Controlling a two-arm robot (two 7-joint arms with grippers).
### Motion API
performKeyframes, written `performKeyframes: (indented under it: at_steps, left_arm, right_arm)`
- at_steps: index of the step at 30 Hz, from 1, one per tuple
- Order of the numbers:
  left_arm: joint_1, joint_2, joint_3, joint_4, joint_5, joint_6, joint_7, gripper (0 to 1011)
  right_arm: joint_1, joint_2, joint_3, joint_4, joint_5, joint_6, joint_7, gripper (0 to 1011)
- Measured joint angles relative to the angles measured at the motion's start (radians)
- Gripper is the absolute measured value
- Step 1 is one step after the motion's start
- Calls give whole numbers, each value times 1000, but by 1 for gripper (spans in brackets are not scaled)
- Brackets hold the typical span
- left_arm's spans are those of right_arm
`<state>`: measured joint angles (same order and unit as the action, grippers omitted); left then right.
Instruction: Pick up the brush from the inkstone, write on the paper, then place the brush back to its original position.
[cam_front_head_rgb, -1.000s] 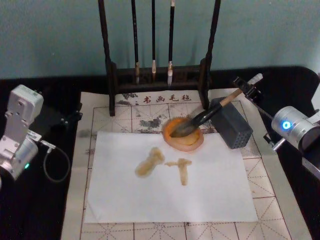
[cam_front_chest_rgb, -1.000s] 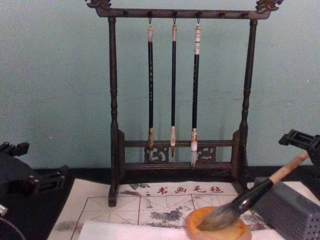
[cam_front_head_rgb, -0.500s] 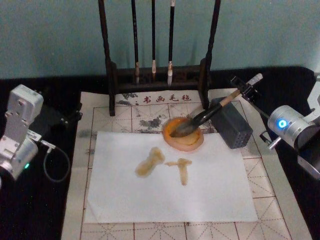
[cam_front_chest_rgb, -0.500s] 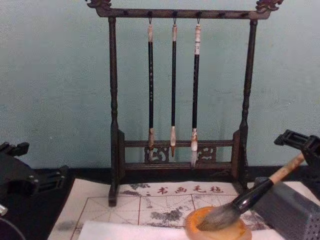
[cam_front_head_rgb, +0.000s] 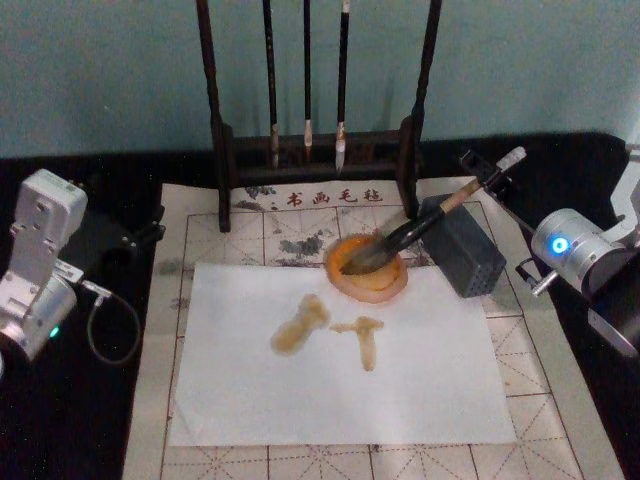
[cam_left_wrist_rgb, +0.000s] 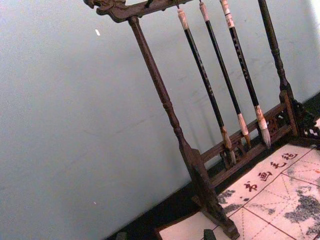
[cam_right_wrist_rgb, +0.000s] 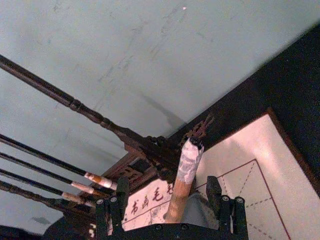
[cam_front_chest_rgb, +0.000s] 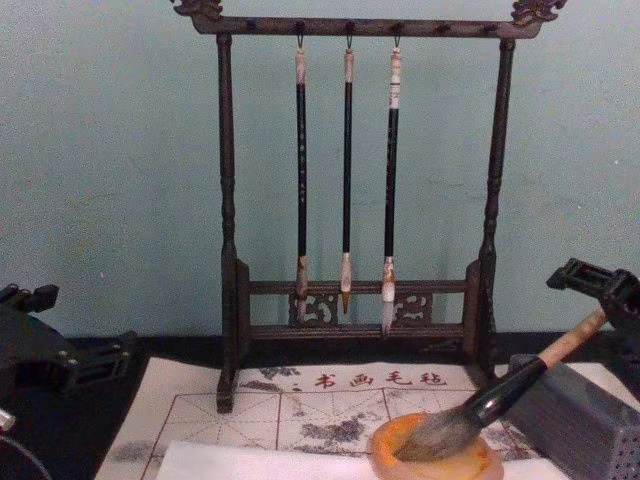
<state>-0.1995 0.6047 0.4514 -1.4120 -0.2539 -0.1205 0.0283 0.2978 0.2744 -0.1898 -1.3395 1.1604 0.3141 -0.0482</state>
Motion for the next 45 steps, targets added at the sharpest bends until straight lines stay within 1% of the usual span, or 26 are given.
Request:
performKeyframes:
  at_steps: [8,18,28,32,36,37,45]
  left_arm:
    - [0,0,0,0,0,0,0,1001]
    - [0,0,0,0,0,0,0,1001]
    - [0,0,0,0,0,0,0,1001]
    - [0,0,0,0,0,0,0,1001]
    - [0,0,0,0,0,0,0,1001]
    - [0,0,0,0,0,0,0,1001]
    - [0,0,0,0,0,0,0,1001]
  right_arm:
    - [22,15,-20,34,4,-13,10,1000]
    - [31,32,-44,40,12,-25,18,1000]
    - [31,30,-41,40,11,-23,18,998]
    - [31,29,-40,41,11,-22,18,932]
    - [31,29,-39,41,11,-21,17,807]
    - [31,29,-39,41,11,-21,17,807]
    - [30,28,-38,41,11,-20,17,544]
